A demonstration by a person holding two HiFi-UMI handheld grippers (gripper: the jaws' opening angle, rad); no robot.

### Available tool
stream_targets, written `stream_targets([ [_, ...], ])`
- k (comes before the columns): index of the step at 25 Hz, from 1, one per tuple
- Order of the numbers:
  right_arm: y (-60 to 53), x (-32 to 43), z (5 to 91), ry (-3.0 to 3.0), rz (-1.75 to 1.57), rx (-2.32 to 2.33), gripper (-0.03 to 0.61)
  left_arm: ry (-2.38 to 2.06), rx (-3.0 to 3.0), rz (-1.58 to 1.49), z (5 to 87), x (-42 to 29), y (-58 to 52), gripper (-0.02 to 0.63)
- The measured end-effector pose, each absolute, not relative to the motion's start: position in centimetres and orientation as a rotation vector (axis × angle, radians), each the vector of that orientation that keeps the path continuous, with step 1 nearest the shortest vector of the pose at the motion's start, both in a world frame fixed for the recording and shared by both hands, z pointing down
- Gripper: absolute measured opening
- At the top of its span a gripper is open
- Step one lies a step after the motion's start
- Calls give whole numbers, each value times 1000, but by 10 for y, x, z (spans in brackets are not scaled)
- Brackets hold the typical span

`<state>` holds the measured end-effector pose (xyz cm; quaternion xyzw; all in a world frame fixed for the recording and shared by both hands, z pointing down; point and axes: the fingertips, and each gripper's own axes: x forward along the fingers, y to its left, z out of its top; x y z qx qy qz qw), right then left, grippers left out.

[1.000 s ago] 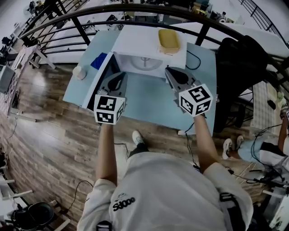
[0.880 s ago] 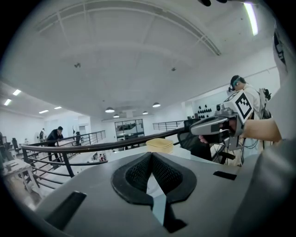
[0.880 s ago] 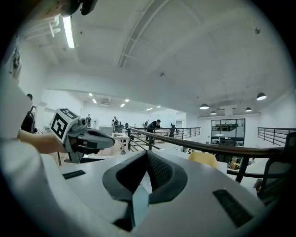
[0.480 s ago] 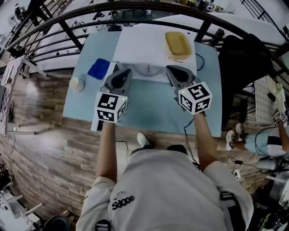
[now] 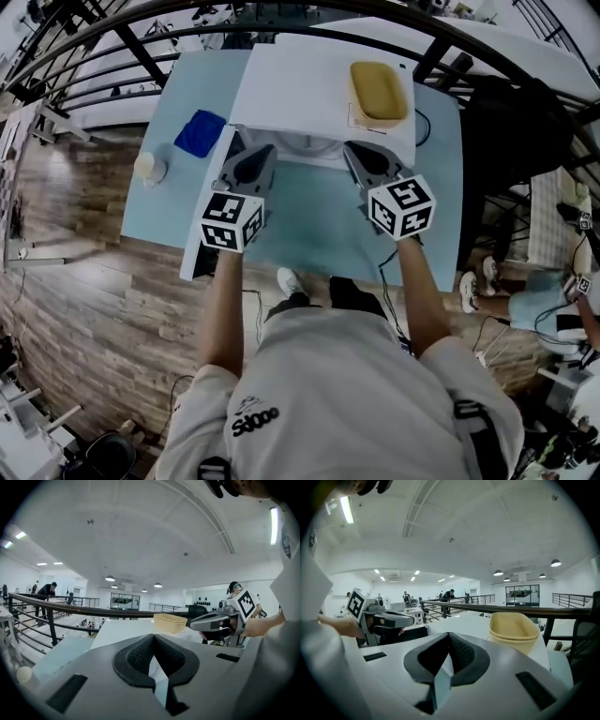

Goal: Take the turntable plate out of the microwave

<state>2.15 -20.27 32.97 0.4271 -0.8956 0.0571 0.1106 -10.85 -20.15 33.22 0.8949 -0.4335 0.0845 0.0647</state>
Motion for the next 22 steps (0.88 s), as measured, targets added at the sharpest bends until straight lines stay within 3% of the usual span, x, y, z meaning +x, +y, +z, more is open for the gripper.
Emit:
stream_targets([
  [13, -231, 14, 414, -2577, 262, 1006, 6, -1328, 2379, 322, 444, -91, -245, 17],
  [22, -239, 1, 463, -2533, 312, 950, 6, -1258, 2224, 119, 498, -90, -268, 17],
])
